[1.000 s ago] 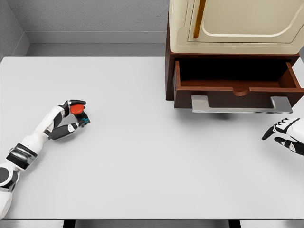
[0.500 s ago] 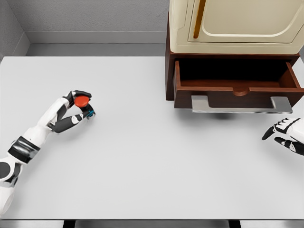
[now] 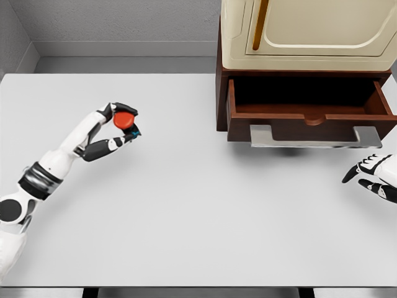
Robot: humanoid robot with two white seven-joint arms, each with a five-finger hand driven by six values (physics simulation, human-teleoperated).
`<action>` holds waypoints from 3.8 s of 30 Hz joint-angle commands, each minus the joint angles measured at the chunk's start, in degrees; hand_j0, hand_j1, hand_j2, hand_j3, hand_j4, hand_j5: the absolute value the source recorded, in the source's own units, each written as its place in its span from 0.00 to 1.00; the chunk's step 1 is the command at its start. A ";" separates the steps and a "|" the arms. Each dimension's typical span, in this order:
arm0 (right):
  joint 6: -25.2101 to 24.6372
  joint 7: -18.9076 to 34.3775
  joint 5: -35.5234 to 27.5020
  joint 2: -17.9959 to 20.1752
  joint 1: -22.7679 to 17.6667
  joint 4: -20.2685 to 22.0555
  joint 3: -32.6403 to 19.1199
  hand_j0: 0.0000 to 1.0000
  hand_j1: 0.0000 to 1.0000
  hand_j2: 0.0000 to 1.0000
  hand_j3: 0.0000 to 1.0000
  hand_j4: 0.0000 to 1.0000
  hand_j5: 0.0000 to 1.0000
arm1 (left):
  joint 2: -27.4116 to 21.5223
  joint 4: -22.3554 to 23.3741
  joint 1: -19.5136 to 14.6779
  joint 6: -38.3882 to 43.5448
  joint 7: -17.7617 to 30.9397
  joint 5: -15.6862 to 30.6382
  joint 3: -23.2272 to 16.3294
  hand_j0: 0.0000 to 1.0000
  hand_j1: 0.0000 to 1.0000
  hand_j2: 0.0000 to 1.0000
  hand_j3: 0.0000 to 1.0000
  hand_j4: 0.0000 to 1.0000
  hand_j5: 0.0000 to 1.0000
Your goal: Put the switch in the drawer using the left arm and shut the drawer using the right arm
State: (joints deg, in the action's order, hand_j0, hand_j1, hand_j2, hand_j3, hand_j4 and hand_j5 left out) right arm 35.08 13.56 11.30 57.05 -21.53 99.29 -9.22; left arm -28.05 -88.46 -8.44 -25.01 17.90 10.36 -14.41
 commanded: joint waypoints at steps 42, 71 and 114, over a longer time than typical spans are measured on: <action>-0.08 0.06 -0.49 0.17 0.00 0.03 -0.09 0.51 0.51 0.51 0.51 0.51 0.51 | 28.05 -2.77 -16.35 7.78 0.29 -26.53 -5.72 0.43 0.43 0.43 0.43 0.43 0.43; -0.08 0.06 -0.49 0.25 0.00 0.03 -0.09 0.51 0.51 0.51 0.51 0.51 0.51 | 28.05 3.12 -25.49 7.69 0.11 -48.68 -14.86 0.44 0.44 0.44 0.44 0.44 0.44; -0.08 0.06 1.00 -0.36 0.97 -1.91 -1.06 0.50 0.50 0.50 0.50 0.50 0.50 | 3.80 9.35 5.18 -9.99 4.68 -29.34 31.02 1.00 1.00 1.00 1.00 1.00 1.00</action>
State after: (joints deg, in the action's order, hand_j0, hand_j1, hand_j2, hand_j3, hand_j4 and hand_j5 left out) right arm 35.08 13.66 12.62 56.73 -20.57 97.68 -10.42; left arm -22.04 -85.41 -3.51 -35.01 20.91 -19.08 15.40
